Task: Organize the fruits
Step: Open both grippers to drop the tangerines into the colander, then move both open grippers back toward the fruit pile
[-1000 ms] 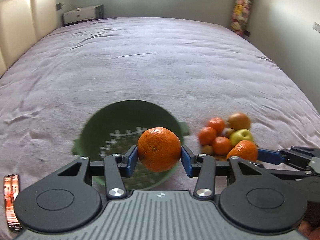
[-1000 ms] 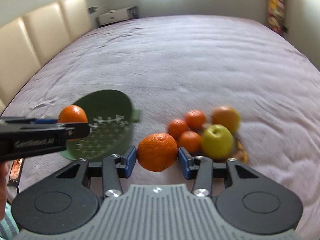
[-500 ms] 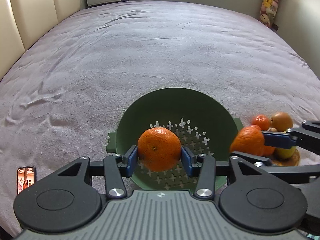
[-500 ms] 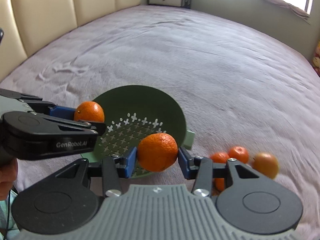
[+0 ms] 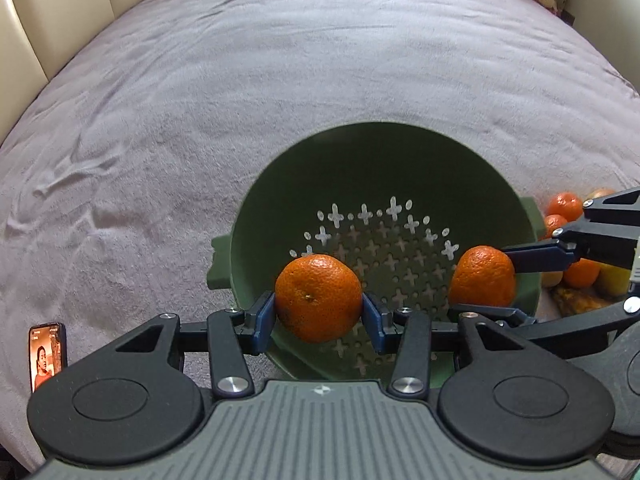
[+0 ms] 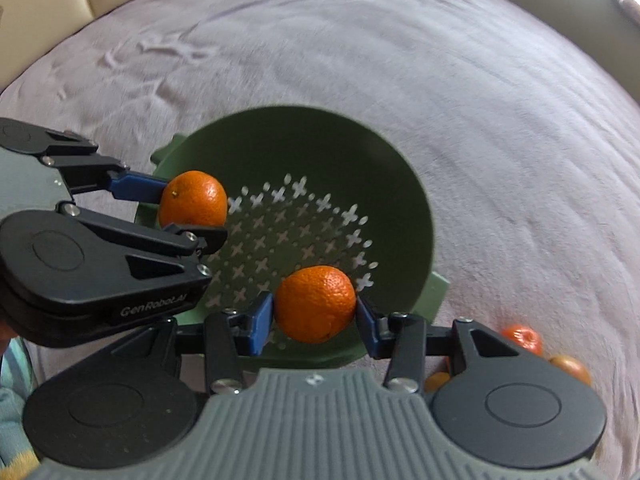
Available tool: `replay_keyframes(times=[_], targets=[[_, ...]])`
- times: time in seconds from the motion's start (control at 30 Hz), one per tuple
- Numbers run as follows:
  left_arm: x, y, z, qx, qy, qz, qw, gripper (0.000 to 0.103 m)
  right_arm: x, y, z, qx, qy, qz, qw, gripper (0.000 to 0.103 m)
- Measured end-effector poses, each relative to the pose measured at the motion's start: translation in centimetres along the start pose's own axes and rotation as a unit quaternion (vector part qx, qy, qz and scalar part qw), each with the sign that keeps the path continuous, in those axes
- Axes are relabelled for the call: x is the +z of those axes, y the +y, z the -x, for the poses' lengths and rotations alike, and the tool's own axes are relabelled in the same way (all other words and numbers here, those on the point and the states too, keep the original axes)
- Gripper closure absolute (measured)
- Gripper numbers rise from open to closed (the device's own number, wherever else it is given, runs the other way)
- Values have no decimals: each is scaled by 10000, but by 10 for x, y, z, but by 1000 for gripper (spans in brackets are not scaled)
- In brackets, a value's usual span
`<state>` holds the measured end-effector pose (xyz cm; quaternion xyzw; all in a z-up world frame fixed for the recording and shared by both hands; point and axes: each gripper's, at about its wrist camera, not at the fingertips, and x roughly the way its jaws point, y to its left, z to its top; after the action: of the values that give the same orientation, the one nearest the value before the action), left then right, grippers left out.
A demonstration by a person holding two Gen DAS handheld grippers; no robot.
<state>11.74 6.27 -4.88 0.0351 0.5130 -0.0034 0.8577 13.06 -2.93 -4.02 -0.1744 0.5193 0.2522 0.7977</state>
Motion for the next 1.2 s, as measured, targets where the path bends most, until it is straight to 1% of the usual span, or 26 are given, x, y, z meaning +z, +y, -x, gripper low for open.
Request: replay_keyframes(times=[0.2,0.3,0.37,0.5,0.6,0.63,0.8,0.83,0.87,0.9,0.97,1.03,1.07,1.2], targets=[[2,-2,-10,39,176,-66,9998,51,6,-2,-17,111,341,88,9993,60],[2,-3,-14,-3,264,-67,9996,51,8,-3,-22,175,519,142,9984,60],[2,-3,-17,-51,312,-75,9995,50,9,-2,-26,135,636,211,9977,60],[3,-2,-18,-39,347,-55,9994,50,9,-4,-28,155,729,259,9969,60],[3,-2,-18,-19,362,-36,9993,47,9,-3,-27,166,754,243,9967,60],[3,-2,-19,-3,371,-30,9993,45,9,-3,-27,166,754,234,9967,59],[2,0,-20,-2,389,8,9992,44,9,1,-22,190,689,255,9971,59],[2,0,-19,32,348,-24,9994,44,8,2,-20,192,668,251,9973,57],[2,-1,-17,81,295,-52,9995,40,8,2,-18,185,646,241,9975,53],[2,-1,-15,196,265,-55,9994,38,9,2,-14,186,596,230,9978,52],[3,0,-10,220,147,-60,9996,37,9,3,-8,175,516,208,9983,49],[4,0,-5,226,95,-14,9997,37,9,4,0,154,434,209,9987,48],[4,0,-2,243,56,-22,9997,36,9,5,4,152,383,200,9990,46],[6,-1,10,379,-97,-48,9992,34,6,7,24,102,135,109,9998,43]])
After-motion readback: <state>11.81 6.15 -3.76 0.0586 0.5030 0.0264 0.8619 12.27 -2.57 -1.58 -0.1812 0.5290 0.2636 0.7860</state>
